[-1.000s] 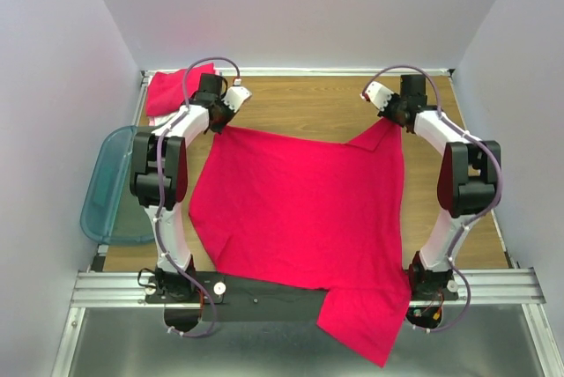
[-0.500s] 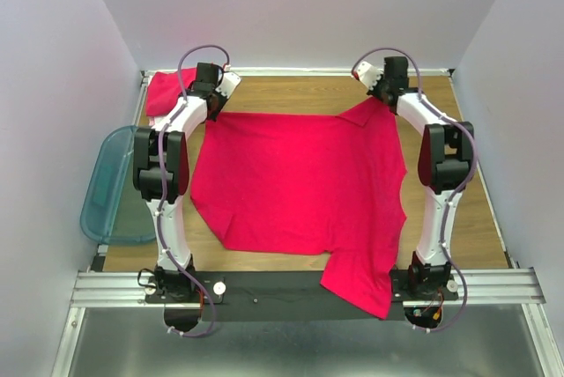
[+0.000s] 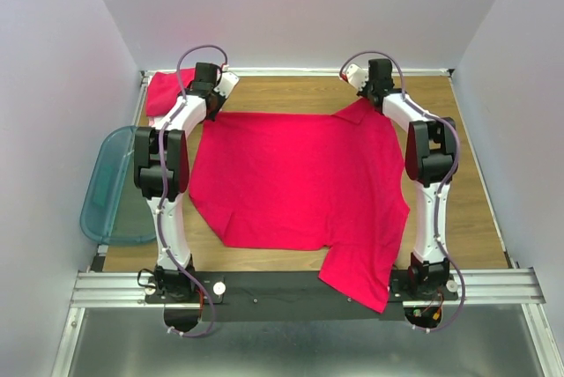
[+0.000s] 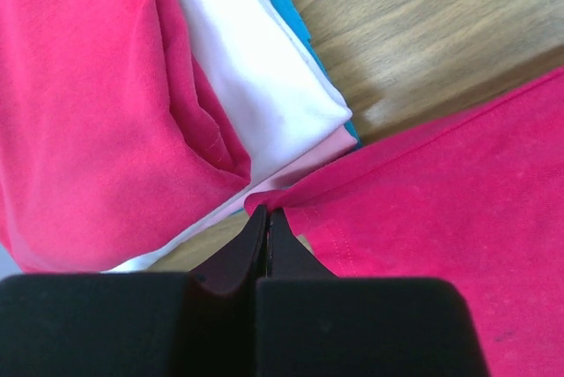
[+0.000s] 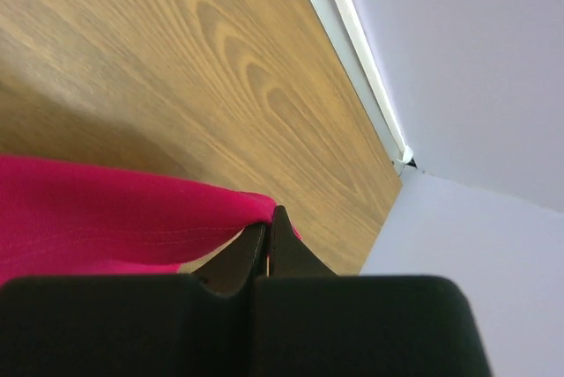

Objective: Fold and stack the t-shirts
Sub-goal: Flatten out the tshirt, then fold the flattened tshirt in 1/3 of the way

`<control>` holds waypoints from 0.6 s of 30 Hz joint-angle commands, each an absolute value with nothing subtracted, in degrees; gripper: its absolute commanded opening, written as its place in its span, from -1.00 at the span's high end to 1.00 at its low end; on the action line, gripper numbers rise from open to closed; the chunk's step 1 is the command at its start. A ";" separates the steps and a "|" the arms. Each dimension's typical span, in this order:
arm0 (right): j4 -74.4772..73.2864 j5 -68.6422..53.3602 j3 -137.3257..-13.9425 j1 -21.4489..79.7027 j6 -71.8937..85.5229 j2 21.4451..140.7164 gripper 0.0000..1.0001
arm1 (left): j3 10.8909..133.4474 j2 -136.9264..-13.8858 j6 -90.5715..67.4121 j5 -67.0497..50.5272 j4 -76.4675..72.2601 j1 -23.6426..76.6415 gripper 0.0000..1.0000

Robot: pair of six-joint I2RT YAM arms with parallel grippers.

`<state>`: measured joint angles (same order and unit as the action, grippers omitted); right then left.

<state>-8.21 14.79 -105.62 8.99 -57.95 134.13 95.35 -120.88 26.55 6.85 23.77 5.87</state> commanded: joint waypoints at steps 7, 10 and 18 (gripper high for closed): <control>-6.94 15.21 -95.11 8.88 -56.25 121.39 0.99 | 95.98 -118.74 33.13 3.34 25.05 4.66 1.00; -7.03 14.94 -91.33 8.88 -56.25 117.96 0.99 | 95.27 -117.69 35.68 1.76 25.75 4.57 1.00; -10.89 13.98 -85.52 8.88 -53.62 110.40 0.99 | 92.02 -113.82 40.16 0.26 26.19 3.52 1.00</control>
